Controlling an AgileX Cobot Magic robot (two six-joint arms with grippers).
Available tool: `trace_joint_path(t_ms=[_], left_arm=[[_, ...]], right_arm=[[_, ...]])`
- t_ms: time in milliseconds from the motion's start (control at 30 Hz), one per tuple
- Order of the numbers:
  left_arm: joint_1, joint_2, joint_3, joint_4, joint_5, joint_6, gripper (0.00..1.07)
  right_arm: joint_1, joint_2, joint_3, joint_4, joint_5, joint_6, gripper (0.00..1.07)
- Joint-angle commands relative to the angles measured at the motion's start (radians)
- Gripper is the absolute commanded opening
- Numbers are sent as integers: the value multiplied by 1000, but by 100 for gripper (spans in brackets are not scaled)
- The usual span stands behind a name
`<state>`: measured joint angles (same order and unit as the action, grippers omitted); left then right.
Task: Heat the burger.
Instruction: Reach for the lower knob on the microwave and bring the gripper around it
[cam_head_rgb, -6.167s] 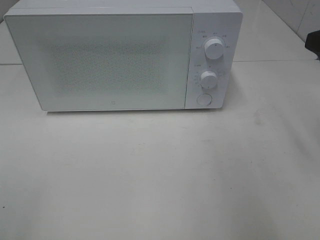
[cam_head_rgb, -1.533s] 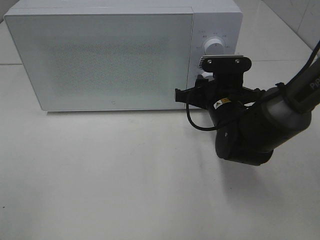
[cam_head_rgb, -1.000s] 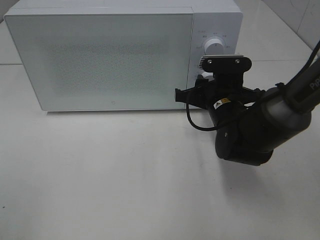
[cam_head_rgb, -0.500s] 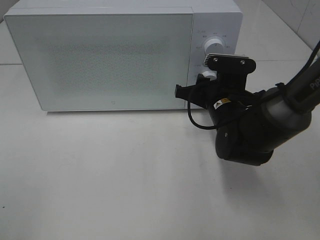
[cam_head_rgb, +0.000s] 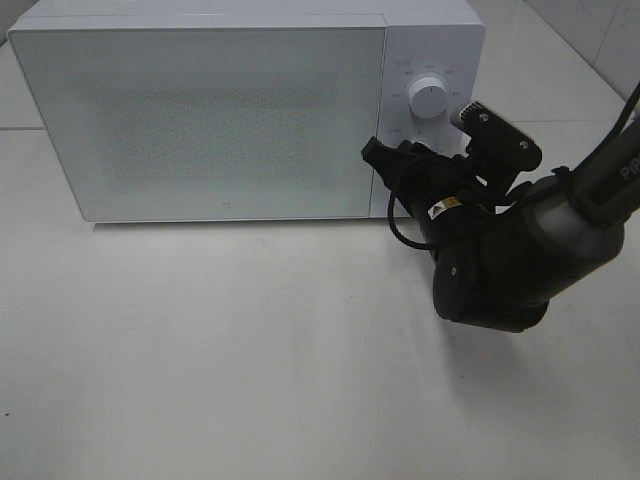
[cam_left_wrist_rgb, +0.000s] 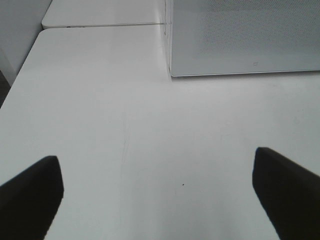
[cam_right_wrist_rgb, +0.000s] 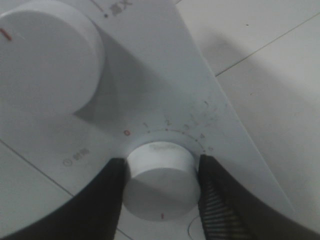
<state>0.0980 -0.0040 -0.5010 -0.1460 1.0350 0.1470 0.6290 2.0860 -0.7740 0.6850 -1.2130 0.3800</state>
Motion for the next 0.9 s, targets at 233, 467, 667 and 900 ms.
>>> trace_joint_path(t_ms=[233, 467, 667, 900], left_arm=[[2, -25, 2, 0, -2, 2, 98], [2, -25, 2, 0, -2, 2, 98], [2, -25, 2, 0, -2, 2, 98], [2, -25, 2, 0, -2, 2, 98]], right_arm=[[0, -2, -11, -76, -151, 300, 4], [0, -2, -11, -77, -151, 545, 4], [0, -2, -11, -70, -150, 731, 4], [0, -2, -11, -33, -150, 960, 5]])
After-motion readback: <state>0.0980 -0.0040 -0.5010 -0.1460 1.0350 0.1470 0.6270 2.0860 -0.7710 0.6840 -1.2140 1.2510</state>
